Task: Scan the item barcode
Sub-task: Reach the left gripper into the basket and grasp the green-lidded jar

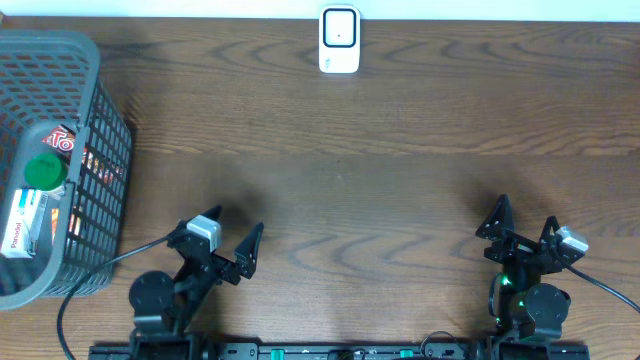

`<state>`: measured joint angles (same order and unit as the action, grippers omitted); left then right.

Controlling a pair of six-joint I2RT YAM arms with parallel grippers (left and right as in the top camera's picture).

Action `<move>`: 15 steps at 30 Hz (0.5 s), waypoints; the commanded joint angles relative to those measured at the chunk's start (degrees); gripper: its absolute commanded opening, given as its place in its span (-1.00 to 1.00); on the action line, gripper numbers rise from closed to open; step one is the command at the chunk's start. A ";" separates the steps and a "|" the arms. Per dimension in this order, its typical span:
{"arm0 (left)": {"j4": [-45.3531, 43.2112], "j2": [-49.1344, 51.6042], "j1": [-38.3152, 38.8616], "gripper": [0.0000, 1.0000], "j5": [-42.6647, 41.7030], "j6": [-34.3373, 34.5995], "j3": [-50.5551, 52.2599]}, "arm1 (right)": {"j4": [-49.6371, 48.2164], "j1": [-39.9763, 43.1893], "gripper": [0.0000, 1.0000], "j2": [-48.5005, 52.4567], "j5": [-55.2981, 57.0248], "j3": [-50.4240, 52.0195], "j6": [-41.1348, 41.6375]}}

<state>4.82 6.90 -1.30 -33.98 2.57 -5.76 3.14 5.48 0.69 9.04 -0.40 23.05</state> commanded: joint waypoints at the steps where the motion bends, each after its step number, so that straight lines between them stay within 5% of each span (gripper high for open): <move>1: 2.14 6.27 -0.13 0.71 -6.12 -0.70 -10.93 | 0.09 -0.44 0.99 -0.37 0.55 0.09 0.50; 10: 25.83 31.54 -0.13 0.70 -6.82 2.67 -46.56 | 0.09 -0.44 0.98 -0.37 0.55 0.09 0.50; 15: 33.29 37.97 -0.13 0.81 -5.25 2.45 -49.55 | 0.09 -0.44 0.99 -0.37 0.55 0.09 0.50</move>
<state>34.65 41.71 -1.30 -39.90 4.58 -54.87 3.14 5.48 0.69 9.04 -0.40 23.05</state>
